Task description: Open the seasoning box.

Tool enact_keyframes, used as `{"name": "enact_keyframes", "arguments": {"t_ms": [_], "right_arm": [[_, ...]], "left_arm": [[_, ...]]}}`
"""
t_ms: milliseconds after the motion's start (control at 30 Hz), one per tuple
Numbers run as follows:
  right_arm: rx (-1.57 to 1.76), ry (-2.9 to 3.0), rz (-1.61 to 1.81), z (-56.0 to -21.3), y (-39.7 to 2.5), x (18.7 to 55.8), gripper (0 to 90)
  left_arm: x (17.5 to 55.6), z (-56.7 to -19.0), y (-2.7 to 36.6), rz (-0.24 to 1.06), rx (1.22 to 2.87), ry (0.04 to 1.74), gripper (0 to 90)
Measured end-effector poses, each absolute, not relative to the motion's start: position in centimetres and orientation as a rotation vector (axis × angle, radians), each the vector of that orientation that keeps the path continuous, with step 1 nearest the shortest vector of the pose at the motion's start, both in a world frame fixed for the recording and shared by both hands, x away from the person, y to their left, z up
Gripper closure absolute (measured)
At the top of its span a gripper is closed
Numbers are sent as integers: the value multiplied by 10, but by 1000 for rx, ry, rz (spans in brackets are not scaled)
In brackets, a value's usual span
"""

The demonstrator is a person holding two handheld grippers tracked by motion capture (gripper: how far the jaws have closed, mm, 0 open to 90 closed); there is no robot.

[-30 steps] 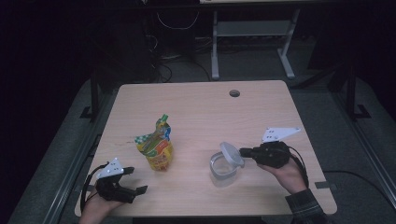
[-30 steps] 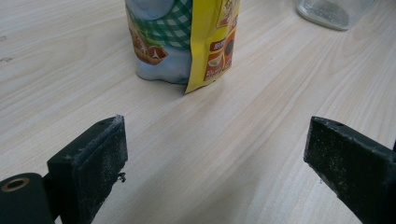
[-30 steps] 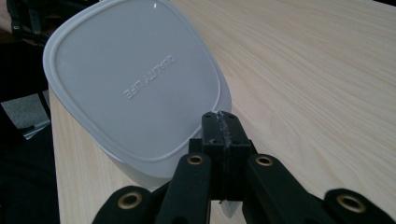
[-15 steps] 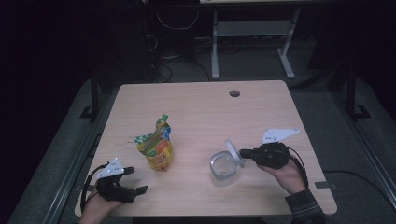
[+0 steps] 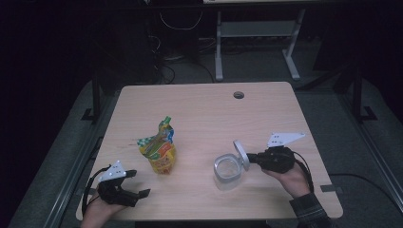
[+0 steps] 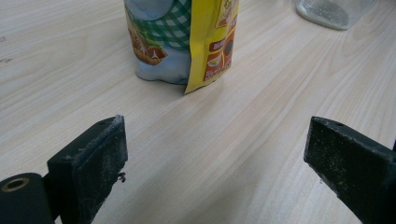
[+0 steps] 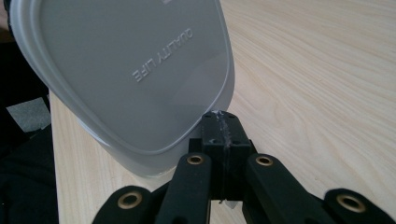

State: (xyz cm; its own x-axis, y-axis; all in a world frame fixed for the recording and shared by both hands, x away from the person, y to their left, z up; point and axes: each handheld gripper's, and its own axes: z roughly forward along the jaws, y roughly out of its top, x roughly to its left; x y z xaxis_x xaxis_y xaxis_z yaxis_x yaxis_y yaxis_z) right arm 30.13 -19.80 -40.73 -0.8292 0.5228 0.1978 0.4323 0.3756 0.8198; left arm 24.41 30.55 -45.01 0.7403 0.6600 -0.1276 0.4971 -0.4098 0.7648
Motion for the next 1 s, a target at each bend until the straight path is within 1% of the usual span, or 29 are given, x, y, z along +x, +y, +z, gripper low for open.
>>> {"name": "enact_keyframes", "arguments": {"t_ms": [433, 633, 1000], "right_arm": [[955, 2480, 1448, -414, -212, 305, 900], [1005, 2457, 1423, -419, -221, 301, 900], [1079, 2403, 1386, -428, -242, 278, 900]], "left_arm": [[244, -449, 306, 245, 2095, 870, 55], [244, -450, 306, 234, 2087, 871, 55], [245, -448, 307, 227, 2062, 883, 64]]}}
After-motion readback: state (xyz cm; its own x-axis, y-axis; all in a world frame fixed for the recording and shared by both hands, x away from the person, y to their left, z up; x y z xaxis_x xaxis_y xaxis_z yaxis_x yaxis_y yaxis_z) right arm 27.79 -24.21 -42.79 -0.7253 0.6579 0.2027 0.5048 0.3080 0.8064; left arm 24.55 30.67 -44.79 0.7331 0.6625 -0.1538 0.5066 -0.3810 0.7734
